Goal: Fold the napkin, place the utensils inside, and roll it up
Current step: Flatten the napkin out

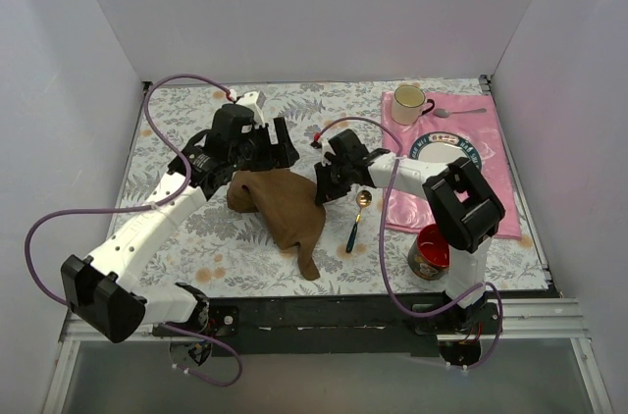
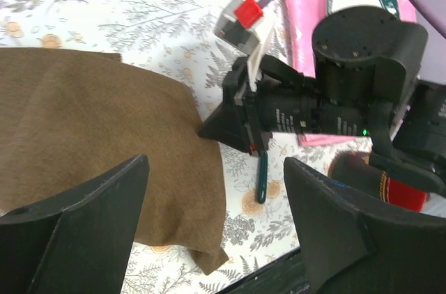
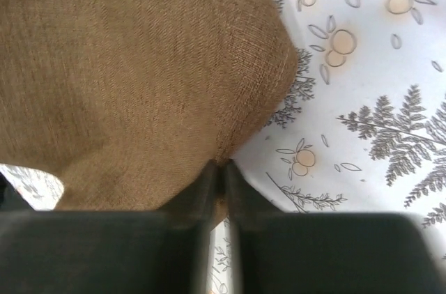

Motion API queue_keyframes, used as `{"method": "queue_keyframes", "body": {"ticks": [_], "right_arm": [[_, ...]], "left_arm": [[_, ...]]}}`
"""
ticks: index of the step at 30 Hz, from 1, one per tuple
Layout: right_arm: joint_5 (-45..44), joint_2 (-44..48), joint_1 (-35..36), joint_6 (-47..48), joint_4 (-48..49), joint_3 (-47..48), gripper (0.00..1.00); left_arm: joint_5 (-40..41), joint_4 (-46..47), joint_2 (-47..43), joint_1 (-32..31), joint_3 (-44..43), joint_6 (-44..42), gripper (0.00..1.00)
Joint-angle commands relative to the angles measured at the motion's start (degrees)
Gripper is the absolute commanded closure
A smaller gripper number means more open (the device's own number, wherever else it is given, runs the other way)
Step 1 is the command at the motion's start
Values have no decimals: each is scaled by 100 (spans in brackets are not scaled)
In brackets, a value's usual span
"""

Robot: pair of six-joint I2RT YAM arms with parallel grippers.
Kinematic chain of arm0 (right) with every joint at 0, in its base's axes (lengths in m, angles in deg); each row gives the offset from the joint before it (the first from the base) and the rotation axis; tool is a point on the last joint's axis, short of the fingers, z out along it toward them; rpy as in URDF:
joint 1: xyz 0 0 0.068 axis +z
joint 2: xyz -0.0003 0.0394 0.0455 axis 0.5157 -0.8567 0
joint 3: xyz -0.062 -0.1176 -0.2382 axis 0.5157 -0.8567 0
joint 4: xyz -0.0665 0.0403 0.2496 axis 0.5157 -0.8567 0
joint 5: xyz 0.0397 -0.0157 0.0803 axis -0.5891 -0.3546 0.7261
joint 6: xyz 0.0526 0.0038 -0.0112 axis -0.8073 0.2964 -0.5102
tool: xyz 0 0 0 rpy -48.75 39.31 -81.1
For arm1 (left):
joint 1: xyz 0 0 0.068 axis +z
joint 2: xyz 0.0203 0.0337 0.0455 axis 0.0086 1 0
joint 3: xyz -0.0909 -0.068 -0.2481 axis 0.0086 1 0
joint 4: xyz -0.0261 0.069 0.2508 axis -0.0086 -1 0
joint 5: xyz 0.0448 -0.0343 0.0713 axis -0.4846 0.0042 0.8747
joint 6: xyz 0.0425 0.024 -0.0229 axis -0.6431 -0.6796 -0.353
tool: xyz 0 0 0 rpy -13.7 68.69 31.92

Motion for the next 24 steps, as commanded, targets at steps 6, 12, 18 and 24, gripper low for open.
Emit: {"method": "queue_keyframes", "body": {"ticks": [6, 12, 18, 24], "right_arm": [[315, 621, 407, -696, 135, 785, 99], [-238, 789, 143, -111, -1083, 2694, 99], [120, 570, 676, -117, -1474, 3343, 99], [1342, -19, 1697, -1030, 63, 2324, 99]], "left_arm": [[1384, -134, -727, 22, 192, 405, 20], [1155, -11, -973, 22, 17, 651, 22], [2217, 68, -1709, 22, -107, 1117, 20], [2973, -580, -1694, 31, -370, 1415, 15]]}}
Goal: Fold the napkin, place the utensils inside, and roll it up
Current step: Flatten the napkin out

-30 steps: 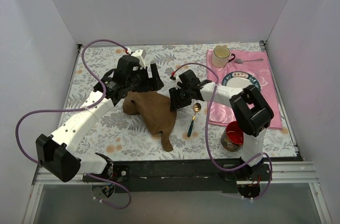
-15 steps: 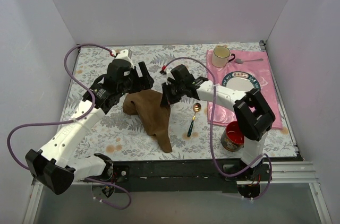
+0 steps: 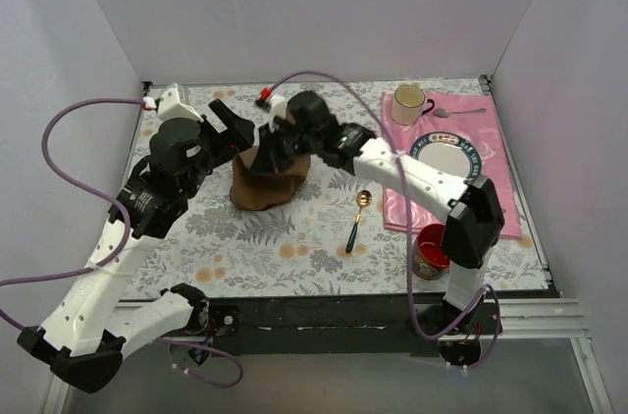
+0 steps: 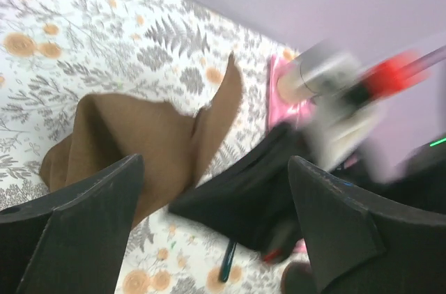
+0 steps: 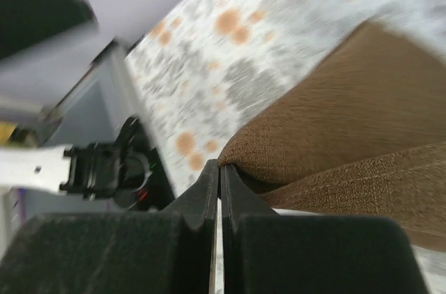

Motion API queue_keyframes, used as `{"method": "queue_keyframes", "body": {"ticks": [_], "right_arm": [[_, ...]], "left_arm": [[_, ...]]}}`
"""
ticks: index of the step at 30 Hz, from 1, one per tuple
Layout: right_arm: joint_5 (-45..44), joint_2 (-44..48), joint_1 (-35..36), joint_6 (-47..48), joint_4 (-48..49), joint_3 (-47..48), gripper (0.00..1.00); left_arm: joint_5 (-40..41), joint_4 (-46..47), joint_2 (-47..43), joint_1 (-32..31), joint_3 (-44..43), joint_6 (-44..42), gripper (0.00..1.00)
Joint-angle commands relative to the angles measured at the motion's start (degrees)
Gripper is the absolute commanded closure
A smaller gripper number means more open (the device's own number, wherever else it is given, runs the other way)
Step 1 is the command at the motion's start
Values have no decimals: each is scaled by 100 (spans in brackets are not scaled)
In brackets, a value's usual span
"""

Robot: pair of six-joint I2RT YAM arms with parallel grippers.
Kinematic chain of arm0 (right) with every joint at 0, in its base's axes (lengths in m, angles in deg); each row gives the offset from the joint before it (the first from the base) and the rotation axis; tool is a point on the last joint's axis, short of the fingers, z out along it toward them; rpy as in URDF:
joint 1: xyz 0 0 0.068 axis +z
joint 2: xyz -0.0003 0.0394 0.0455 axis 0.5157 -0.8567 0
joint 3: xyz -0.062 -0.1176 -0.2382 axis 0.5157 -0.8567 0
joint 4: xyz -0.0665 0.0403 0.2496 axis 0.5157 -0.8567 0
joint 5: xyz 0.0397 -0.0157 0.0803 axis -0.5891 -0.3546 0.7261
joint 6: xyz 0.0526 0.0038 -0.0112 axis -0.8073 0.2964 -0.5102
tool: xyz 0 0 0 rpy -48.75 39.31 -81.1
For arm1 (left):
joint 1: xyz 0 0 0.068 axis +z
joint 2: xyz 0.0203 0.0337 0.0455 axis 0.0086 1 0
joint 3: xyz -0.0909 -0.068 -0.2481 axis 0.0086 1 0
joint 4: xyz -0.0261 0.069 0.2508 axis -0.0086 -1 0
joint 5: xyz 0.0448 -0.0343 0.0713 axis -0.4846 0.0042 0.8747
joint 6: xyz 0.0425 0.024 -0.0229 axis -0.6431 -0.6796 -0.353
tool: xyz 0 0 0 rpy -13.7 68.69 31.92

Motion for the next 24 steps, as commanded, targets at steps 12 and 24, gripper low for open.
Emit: {"method": "queue_keyframes", "body": {"ticks": [12, 24], "right_arm": [[360, 1638, -790, -351, 1080, -3249, 28], [-280, -145, -1091, -648, 851, -1799, 9]], "left_arm": [[248, -2189, 576, 16, 188, 1356, 10], [244, -1038, 1077, 42, 1176, 778, 11]]}}
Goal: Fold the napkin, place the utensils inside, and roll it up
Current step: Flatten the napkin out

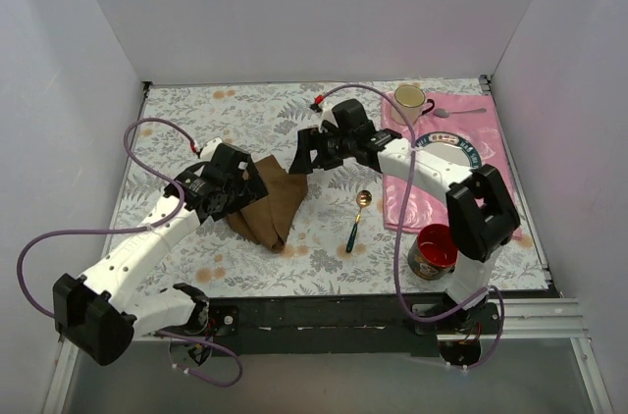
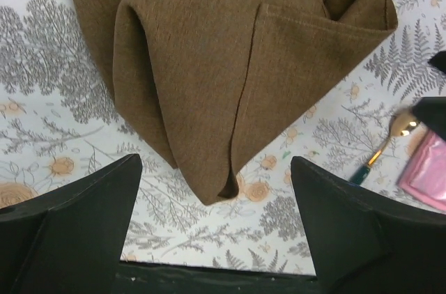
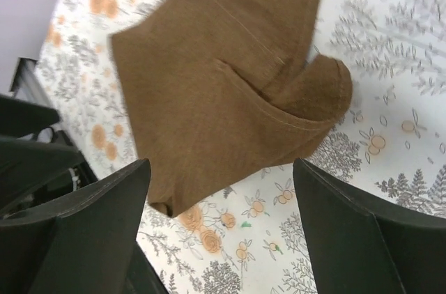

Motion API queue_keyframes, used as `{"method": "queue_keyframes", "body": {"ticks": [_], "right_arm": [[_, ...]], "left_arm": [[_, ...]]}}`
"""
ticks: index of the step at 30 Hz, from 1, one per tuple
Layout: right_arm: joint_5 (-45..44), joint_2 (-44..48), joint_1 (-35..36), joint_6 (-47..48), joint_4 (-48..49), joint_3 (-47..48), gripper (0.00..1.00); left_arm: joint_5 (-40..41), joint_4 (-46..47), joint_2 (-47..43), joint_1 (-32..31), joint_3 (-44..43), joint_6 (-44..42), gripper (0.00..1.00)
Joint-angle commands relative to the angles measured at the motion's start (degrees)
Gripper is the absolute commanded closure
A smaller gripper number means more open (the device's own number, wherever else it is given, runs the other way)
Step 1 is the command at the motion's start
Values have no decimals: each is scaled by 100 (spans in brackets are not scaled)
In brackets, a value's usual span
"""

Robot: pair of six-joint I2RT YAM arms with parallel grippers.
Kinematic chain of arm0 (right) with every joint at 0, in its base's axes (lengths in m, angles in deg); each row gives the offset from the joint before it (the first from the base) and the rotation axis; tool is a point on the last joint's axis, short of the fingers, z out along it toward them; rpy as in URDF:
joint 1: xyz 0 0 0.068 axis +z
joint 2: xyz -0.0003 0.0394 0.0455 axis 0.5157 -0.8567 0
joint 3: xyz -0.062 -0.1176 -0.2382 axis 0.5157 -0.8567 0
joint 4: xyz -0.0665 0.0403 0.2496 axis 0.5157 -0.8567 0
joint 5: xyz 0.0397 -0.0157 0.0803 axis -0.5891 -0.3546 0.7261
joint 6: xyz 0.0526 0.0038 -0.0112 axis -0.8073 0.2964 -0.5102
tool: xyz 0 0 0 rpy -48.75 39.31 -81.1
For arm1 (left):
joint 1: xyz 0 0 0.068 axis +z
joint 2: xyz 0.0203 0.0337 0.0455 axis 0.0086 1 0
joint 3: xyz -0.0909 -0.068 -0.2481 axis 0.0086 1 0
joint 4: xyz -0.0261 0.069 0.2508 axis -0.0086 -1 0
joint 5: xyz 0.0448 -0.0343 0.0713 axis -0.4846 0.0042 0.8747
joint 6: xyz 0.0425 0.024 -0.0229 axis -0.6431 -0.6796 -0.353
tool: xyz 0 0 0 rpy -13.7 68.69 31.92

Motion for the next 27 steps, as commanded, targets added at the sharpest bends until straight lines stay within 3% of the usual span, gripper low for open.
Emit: {"method": "queue_keyframes", "body": {"ticks": [1, 5, 10, 12, 13, 16, 17, 20, 21, 22, 24, 27], "right_arm": [[-661, -600, 30, -546, -169, 411, 10], [-1111, -1094, 100, -1117, -698, 965, 11], [-1103, -1165, 118, -1364, -321, 711, 15], [-954, -1182, 118, -1434, -162, 606, 27], [-884, -1226, 118, -1435, -127, 622, 39], [-664, -1349, 118, -1461, -22, 684, 47], [-567, -1384, 118, -1470, 40, 719, 55], [-479, -1481, 118, -1461, 84, 842, 65], [-444, -1498, 109, -1461, 180, 860, 70], [-452, -1525, 100, -1444, 181, 930, 83], [-444, -1560, 57, -1374, 242, 1000, 96], [-295, -1595, -101, -1241, 426, 1255, 99]], "left_arm": [[639, 503, 579, 64, -356, -445, 11], [1237, 38, 1565, 554, -874, -402, 9], [678, 388, 2040, 1074, -700, -420, 10], [404, 599, 2120, 1294, -559, -411, 14], [273, 652, 2129, 1347, -524, -368, 15], [79, 916, 2085, 1558, -471, -376, 35], [-157, 986, 2067, 1663, -488, -419, 40], [-562, 1276, 2085, 1751, -488, -490, 49], [-616, 1329, 2120, 1769, -523, -516, 64], [-669, 1356, 2163, 1787, -532, -508, 72], [-791, 1478, 2190, 1883, -585, -525, 91], [-1011, 1619, 2260, 2111, -856, -517, 100]]}}
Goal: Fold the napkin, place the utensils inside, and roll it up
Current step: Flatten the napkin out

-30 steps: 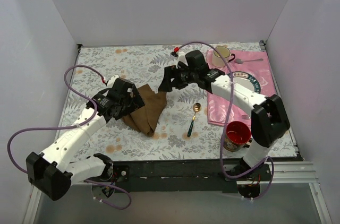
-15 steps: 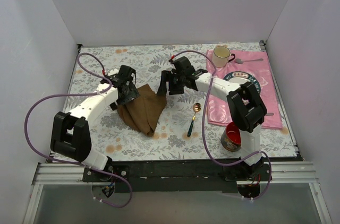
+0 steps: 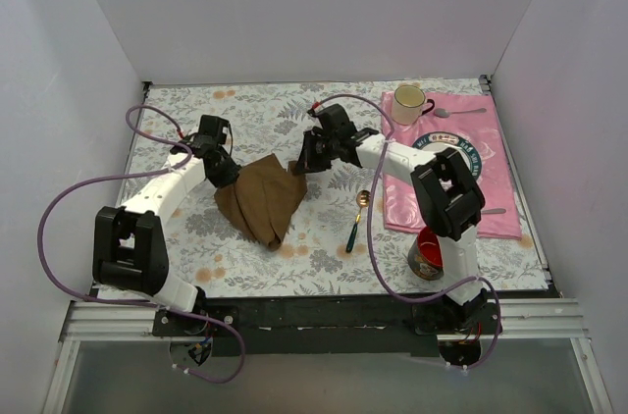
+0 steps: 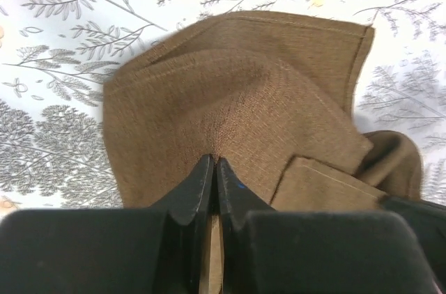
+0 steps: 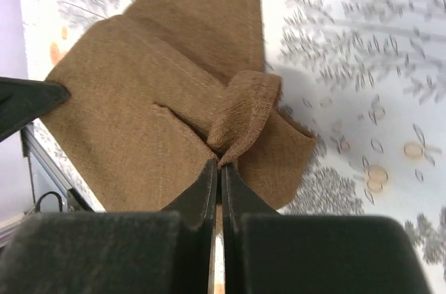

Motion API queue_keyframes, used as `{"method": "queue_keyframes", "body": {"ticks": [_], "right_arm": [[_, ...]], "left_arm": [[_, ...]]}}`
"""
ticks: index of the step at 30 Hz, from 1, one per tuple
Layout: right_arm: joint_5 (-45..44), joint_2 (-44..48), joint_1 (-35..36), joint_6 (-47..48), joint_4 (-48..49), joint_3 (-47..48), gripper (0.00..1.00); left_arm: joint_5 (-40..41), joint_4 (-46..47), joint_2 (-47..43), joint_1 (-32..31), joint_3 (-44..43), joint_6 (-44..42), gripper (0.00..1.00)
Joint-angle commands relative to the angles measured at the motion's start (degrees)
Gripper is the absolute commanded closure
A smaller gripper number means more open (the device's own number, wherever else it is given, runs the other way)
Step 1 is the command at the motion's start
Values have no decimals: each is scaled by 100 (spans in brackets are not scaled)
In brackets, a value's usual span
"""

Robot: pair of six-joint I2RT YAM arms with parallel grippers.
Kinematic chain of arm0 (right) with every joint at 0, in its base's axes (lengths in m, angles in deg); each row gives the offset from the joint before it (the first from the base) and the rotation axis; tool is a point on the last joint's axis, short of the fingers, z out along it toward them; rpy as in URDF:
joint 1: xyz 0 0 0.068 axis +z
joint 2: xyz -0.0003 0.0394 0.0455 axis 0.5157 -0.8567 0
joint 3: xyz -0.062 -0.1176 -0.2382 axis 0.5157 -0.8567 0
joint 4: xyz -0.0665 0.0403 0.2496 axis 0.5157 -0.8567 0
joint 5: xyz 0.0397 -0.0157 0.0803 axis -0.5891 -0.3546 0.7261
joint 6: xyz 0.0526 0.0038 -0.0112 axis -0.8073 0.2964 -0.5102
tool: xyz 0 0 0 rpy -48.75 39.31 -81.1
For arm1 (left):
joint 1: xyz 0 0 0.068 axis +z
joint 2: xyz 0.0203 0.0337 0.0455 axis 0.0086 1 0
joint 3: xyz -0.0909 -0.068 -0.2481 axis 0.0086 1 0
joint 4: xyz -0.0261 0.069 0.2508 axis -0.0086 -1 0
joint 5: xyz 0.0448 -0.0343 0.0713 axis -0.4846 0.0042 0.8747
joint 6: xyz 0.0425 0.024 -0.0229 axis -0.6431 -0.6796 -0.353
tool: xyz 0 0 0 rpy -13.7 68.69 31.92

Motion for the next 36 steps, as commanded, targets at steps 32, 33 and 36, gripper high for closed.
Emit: {"method": "queue_keyframes", "body": {"ticks": [32, 33, 36], "right_arm": [[400, 3070, 343, 1254, 395, -2601, 21], [400, 3096, 299, 1289, 368, -2532, 21], [303, 2905, 281, 1298, 350, -2338, 20]], "left_arm": [[-97, 226, -1547, 753, -438, -848, 7], [-362, 244, -1329, 718, -412, -964, 12], [-77, 297, -715, 0, -420, -1579, 18]]}}
